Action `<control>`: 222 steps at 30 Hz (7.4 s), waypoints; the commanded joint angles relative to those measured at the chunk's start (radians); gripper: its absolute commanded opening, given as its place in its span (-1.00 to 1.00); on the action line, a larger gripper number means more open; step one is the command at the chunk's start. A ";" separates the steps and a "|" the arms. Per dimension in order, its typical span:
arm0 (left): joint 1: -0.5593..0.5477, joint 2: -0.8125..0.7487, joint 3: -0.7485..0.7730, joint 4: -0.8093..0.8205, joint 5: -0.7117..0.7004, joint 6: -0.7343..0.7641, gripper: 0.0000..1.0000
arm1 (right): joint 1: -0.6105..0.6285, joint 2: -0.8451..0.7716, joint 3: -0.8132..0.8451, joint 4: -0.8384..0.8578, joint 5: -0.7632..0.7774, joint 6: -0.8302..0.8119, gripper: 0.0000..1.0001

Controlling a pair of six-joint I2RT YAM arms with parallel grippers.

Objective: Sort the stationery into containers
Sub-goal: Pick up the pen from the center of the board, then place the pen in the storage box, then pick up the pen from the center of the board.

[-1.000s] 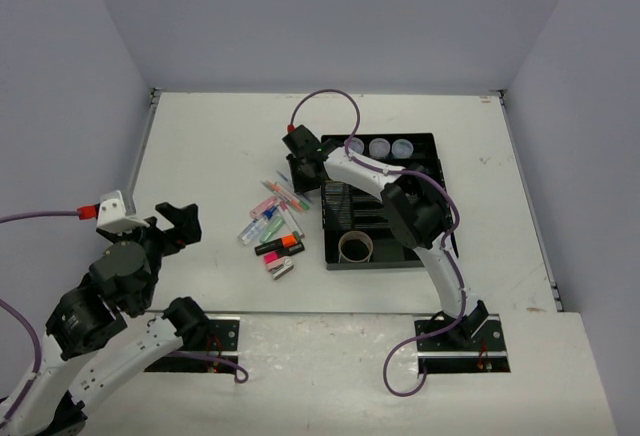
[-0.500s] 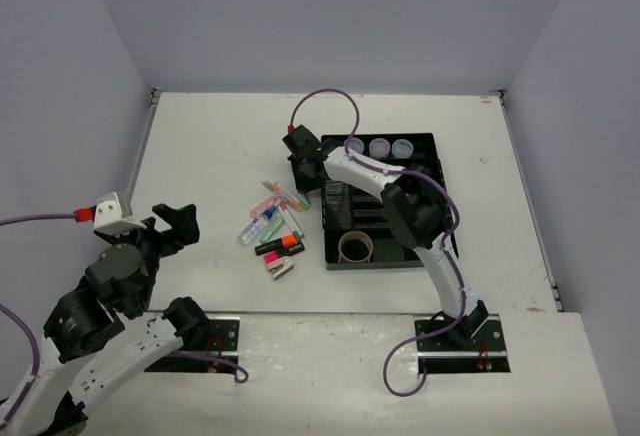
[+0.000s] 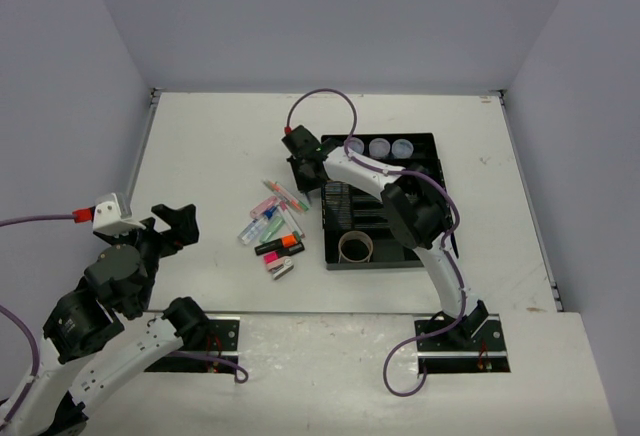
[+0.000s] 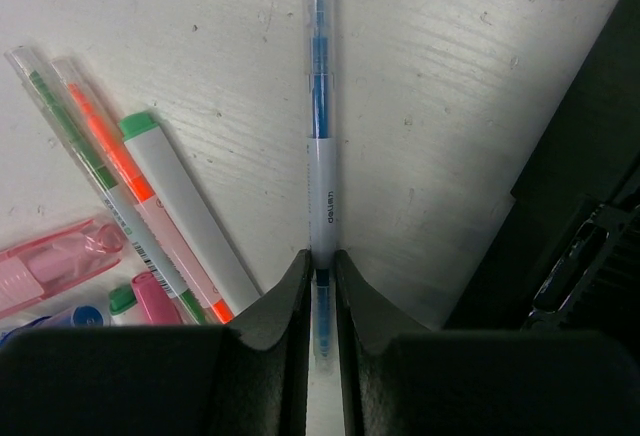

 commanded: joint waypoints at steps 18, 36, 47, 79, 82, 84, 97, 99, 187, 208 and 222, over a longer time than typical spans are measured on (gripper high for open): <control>0.000 -0.011 -0.003 0.037 -0.034 0.002 1.00 | -0.050 -0.496 -0.266 0.244 -0.094 0.026 -1.00; 0.000 -0.021 -0.006 0.040 -0.034 0.004 1.00 | -0.281 -0.892 -0.887 0.373 0.394 1.257 -1.00; -0.001 -0.016 -0.008 0.042 -0.032 0.005 1.00 | -0.366 -0.681 -0.751 0.301 0.272 1.436 -1.00; -0.001 -0.026 -0.008 0.040 -0.040 0.003 1.00 | -0.398 -0.532 -0.652 0.209 0.285 1.452 -0.17; 0.000 -0.026 -0.008 0.040 -0.038 0.004 1.00 | -0.398 -0.536 -0.636 0.210 0.289 1.420 0.03; 0.000 -0.025 -0.008 0.040 -0.038 0.004 1.00 | -0.398 -0.545 -0.627 0.213 0.289 1.396 0.06; 0.000 0.237 0.022 0.021 0.022 -0.103 1.00 | -0.373 -0.874 -0.829 0.593 -0.134 0.524 0.64; 0.000 0.327 0.030 0.035 0.048 -0.146 1.00 | -0.370 -0.926 -0.866 0.573 -0.186 0.458 0.64; 0.315 1.640 0.362 0.383 0.335 -0.482 -0.56 | -0.335 -1.399 -1.215 0.417 -0.221 0.158 0.00; 0.315 1.406 0.221 0.545 0.398 -0.466 -1.00 | -0.335 -1.410 -1.232 0.463 -0.287 0.139 0.00; 0.106 1.054 -0.082 1.137 1.042 -0.181 -1.00 | -0.166 -1.204 -1.177 0.725 -0.602 0.261 0.42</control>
